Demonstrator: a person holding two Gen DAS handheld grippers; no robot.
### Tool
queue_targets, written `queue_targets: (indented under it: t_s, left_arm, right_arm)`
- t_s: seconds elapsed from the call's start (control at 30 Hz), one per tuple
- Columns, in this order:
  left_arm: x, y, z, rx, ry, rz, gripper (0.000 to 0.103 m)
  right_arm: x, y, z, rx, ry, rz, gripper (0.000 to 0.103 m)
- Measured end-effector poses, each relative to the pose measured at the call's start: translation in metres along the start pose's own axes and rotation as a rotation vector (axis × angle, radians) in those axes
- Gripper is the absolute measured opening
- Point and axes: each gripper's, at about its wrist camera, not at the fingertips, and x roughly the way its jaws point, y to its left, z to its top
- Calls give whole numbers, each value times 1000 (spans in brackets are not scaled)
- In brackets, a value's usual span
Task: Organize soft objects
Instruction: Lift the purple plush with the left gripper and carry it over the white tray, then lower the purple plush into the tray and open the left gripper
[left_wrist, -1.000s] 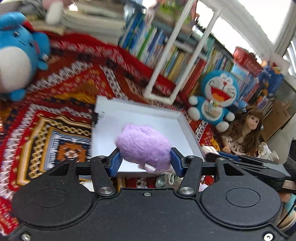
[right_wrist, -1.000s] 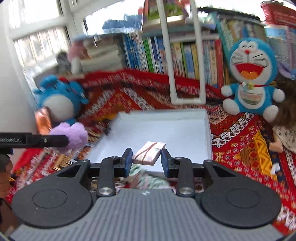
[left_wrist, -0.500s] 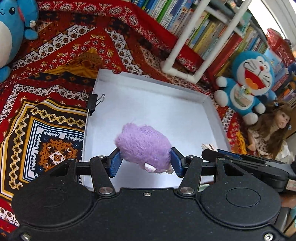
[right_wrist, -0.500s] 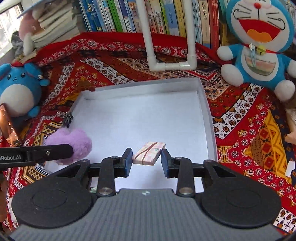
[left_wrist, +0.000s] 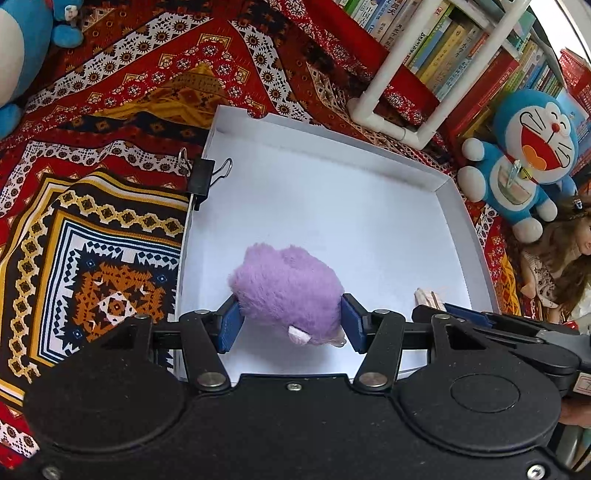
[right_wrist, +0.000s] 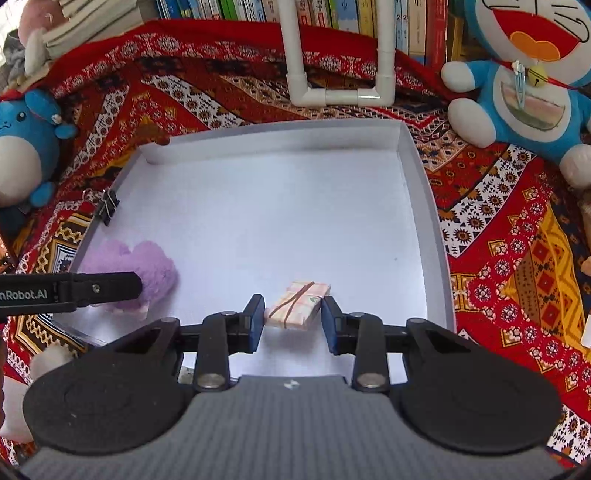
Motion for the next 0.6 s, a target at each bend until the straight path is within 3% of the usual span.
queue_targets:
  t_s: [0.37, 0.5, 0.6]
  left_arm:
    - [4, 5, 0, -40, 21, -18, 54]
    - [-3, 5, -2, -35, 4, -16, 54]
    - [-9, 6, -2, -31, -6, -29, 54]
  right_arm:
    - [1, 1, 0, -6, -5, -7, 43]
    - [-2, 1, -2, -7, -14, -15, 60]
    - [-7, 1, -3, -5, -26, -9, 65]
